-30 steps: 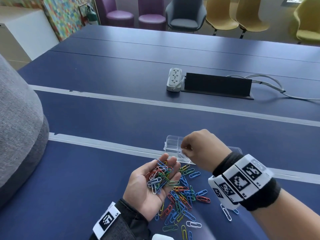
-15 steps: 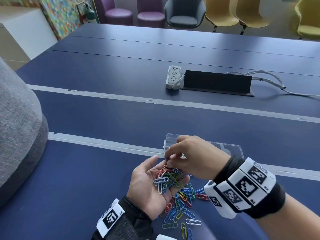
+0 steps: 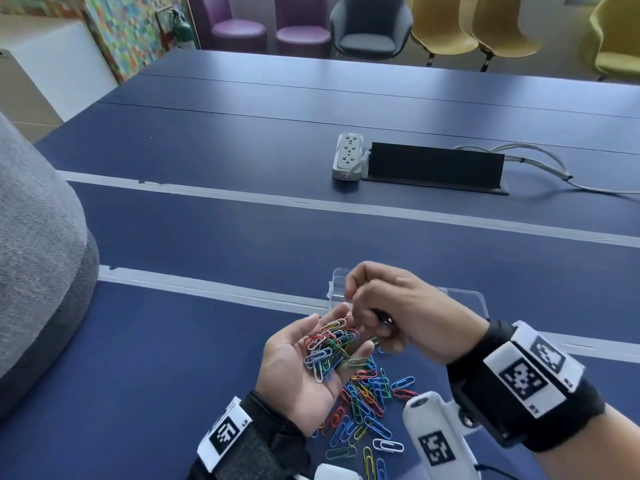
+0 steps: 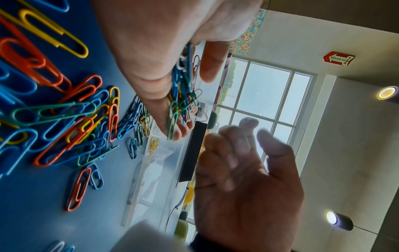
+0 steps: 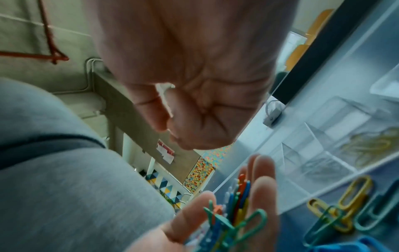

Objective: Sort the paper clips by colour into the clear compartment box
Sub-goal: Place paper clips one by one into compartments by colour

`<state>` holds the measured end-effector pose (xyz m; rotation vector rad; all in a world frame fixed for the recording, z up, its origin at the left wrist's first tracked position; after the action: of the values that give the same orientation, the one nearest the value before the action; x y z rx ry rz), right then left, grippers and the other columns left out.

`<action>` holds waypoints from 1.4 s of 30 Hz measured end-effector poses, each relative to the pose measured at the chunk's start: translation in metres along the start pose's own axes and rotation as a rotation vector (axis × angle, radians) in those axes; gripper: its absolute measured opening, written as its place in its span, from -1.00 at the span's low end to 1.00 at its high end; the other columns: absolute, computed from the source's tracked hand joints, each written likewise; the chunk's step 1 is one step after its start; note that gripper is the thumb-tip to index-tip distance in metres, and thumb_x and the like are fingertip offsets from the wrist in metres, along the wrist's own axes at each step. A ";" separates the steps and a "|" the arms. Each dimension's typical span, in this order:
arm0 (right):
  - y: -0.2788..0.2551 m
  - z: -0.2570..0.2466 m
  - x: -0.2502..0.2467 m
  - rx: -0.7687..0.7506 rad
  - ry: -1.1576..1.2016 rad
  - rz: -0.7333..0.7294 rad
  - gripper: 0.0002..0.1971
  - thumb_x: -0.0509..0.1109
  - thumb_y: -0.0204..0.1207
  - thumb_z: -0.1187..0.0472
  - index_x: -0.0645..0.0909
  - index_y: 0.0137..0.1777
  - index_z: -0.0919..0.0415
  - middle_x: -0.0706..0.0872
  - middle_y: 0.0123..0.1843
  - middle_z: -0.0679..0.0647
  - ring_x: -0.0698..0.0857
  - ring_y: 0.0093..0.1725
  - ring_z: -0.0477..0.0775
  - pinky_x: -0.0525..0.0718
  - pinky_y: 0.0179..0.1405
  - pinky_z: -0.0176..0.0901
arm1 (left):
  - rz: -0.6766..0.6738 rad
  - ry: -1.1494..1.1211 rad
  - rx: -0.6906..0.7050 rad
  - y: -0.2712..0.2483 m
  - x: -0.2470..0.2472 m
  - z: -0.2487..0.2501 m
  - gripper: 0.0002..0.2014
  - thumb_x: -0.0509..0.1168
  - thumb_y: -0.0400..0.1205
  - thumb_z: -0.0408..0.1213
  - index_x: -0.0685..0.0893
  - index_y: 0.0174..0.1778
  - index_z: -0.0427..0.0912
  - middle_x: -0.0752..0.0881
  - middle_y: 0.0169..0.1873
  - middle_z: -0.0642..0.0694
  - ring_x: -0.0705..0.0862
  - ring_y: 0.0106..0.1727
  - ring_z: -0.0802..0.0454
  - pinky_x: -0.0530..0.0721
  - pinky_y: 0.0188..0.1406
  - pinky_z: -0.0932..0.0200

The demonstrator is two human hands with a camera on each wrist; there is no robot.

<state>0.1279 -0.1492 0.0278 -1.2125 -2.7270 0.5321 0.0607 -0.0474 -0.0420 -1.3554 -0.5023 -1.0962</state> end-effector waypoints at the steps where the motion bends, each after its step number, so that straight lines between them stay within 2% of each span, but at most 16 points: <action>1: -0.002 0.002 0.002 -0.051 -0.168 -0.017 -0.91 0.29 0.42 0.25 0.58 -0.27 0.07 0.52 -0.45 0.00 0.37 -0.55 -0.07 0.43 -0.64 -0.25 | -0.001 -0.004 0.003 -0.001 0.000 0.000 -0.60 0.15 0.52 -0.27 0.73 0.03 -0.51 0.76 -0.05 -0.42 0.78 -0.19 -0.30 0.76 -0.12 -0.20; 2: -0.006 0.003 0.004 -0.121 -0.390 -0.034 -0.97 0.36 0.39 0.19 0.62 -0.25 0.06 0.49 -0.52 -0.12 0.37 -0.55 -0.14 0.46 -0.56 -0.22 | 0.000 -0.007 0.004 -0.001 0.000 0.001 -0.61 0.14 0.53 -0.26 0.74 0.00 -0.50 0.77 -0.10 -0.41 0.79 -0.23 -0.28 0.79 -0.20 -0.16; 5: -0.014 0.008 0.017 -0.301 -0.939 -0.085 -0.90 0.42 0.36 0.11 0.71 -0.13 -0.04 0.44 -0.58 -0.12 0.44 -0.51 -0.16 0.33 -0.45 -0.47 | 0.001 -0.036 0.000 -0.002 -0.001 0.004 -0.58 0.14 0.51 -0.26 0.67 0.16 -0.45 0.75 -0.05 -0.42 0.79 -0.20 -0.28 0.79 -0.26 -0.12; 7: -0.016 0.009 0.024 -0.346 -1.073 -0.086 -0.84 0.39 0.38 0.00 0.72 -0.09 -0.04 0.50 -0.48 -0.08 0.45 -0.42 -0.09 0.39 -0.38 -0.45 | -0.003 -0.045 -0.014 -0.003 0.000 0.005 -0.55 0.13 0.51 -0.25 0.64 0.24 -0.42 0.73 0.09 -0.41 0.78 -0.13 -0.27 0.76 -0.18 -0.17; 8: -0.016 0.011 0.027 -0.361 -1.103 -0.080 -0.81 0.36 0.39 -0.06 0.71 -0.10 -0.01 0.57 -0.42 -0.05 0.45 -0.37 -0.07 0.50 -0.32 -0.32 | -0.002 -0.050 -0.016 -0.004 0.000 0.005 -0.54 0.13 0.52 -0.25 0.63 0.26 -0.41 0.71 0.16 -0.41 0.78 -0.10 -0.27 0.75 -0.15 -0.19; 10: -0.014 0.013 0.031 -0.370 -1.141 -0.067 -0.72 0.33 0.40 -0.13 0.67 -0.15 0.06 0.67 -0.29 0.01 0.47 -0.26 0.01 0.60 -0.20 -0.09 | 0.002 -0.061 -0.013 -0.005 0.003 0.005 -0.53 0.11 0.53 -0.25 0.62 0.30 -0.40 0.68 0.24 -0.41 0.79 -0.12 -0.26 0.76 -0.16 -0.17; 12: -0.012 0.015 0.033 -0.355 -1.174 -0.054 -0.69 0.31 0.41 -0.16 0.66 -0.13 0.08 0.69 -0.20 0.06 0.56 -0.18 0.09 0.64 -0.15 0.00 | 0.010 -0.062 -0.008 -0.006 0.005 0.005 -0.53 0.11 0.53 -0.27 0.62 0.31 -0.39 0.69 0.22 -0.40 0.80 -0.20 -0.24 0.79 -0.37 -0.06; 15: -0.010 0.015 0.036 -0.336 -1.211 -0.054 -0.73 0.27 0.47 -0.08 0.66 -0.07 0.08 0.70 -0.13 0.10 0.64 -0.07 0.19 0.66 -0.11 0.05 | 0.007 -0.075 -0.012 -0.009 0.007 0.004 -0.57 0.08 0.58 -0.28 0.61 0.29 -0.40 0.77 -0.05 -0.38 0.79 -0.38 -0.18 0.67 -0.62 0.15; 19: -0.010 0.014 0.037 -0.356 -1.242 -0.070 -0.77 0.21 0.50 0.03 0.65 -0.05 0.09 0.70 -0.11 0.12 0.63 -0.04 0.21 0.66 -0.10 0.06 | 0.004 -0.061 -0.003 -0.011 0.008 0.003 -0.63 0.10 0.55 -0.30 0.66 0.15 -0.41 0.78 -0.24 -0.33 0.77 -0.46 -0.14 0.65 -0.65 0.21; 22: -0.012 0.010 0.037 -0.369 -1.187 -0.065 -0.80 0.23 0.48 0.06 0.66 -0.06 0.05 0.71 -0.14 0.09 0.63 -0.08 0.18 0.65 -0.12 0.03 | 0.012 -0.040 0.014 -0.011 0.008 0.002 -0.64 0.15 0.47 -0.33 0.69 0.06 -0.43 0.78 -0.24 -0.33 0.76 -0.44 -0.15 0.67 -0.60 0.17; 27: -0.015 0.005 0.033 -0.395 -1.139 -0.034 -0.84 0.26 0.42 0.16 0.68 -0.15 0.04 0.71 -0.26 0.02 0.61 -0.23 0.12 0.60 -0.21 -0.05 | 0.026 -0.033 0.030 -0.011 0.006 0.002 -0.67 0.13 0.53 -0.32 0.71 0.02 -0.44 0.78 -0.30 -0.32 0.76 -0.44 -0.15 0.73 -0.53 0.10; 30: -0.017 0.003 0.031 -0.407 -1.119 -0.031 -0.86 0.26 0.41 0.15 0.66 -0.17 0.02 0.66 -0.32 -0.04 0.54 -0.33 0.03 0.59 -0.26 -0.09 | 0.025 -0.022 0.026 -0.010 0.003 0.002 -0.66 0.17 0.48 -0.32 0.73 0.00 -0.44 0.78 -0.24 -0.34 0.77 -0.35 -0.20 0.78 -0.36 0.02; 34: -0.019 -0.013 0.020 -0.399 -1.047 0.008 -0.90 0.33 0.38 0.13 0.69 -0.19 -0.02 0.49 -0.53 -0.15 0.45 -0.51 -0.16 0.41 -0.40 -0.45 | 0.046 -0.029 0.037 -0.008 -0.003 0.001 -0.67 0.19 0.43 -0.32 0.77 -0.10 -0.46 0.76 -0.16 -0.37 0.77 -0.30 -0.23 0.80 -0.30 -0.08; 37: -0.012 -0.025 -0.001 -0.377 -0.980 0.162 -0.95 0.42 0.40 0.11 0.72 -0.24 0.00 0.44 -0.69 -0.19 0.50 -0.56 -0.30 0.38 -0.44 -0.56 | 0.047 -0.063 0.031 -0.008 -0.006 0.002 -0.64 0.19 0.44 -0.33 0.71 0.03 -0.46 0.76 -0.03 -0.41 0.79 -0.12 -0.31 0.71 0.00 -0.27; 40: 0.006 -0.025 -0.024 -0.285 -1.036 0.299 -0.91 0.40 0.43 0.12 0.74 -0.21 0.04 0.49 -0.64 -0.22 0.50 -0.53 -0.26 0.35 -0.43 -0.49 | 0.042 -0.083 0.020 -0.010 -0.008 0.004 -0.63 0.17 0.45 -0.33 0.70 0.06 -0.46 0.75 0.03 -0.41 0.77 -0.02 -0.36 0.66 0.04 -0.30; 42: 0.018 -0.021 -0.030 -0.219 -1.127 0.313 -0.87 0.36 0.45 0.13 0.75 -0.14 0.07 0.62 -0.43 -0.16 0.54 -0.37 -0.19 0.44 -0.26 -0.31 | 0.049 -0.087 0.024 -0.011 -0.009 0.005 -0.62 0.16 0.45 -0.33 0.71 0.05 -0.46 0.76 0.02 -0.42 0.78 -0.03 -0.36 0.66 0.02 -0.30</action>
<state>0.1658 -0.1545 0.0421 -1.8131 -3.5348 1.3153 0.0488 -0.0378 -0.0429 -1.3921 -0.5408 -0.9917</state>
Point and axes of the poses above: each hand's wrist, its own y-axis towards the middle knuckle, its own x-axis out of the palm, z = x × y, the point moved 3 cm from there along y, towards the middle knuckle
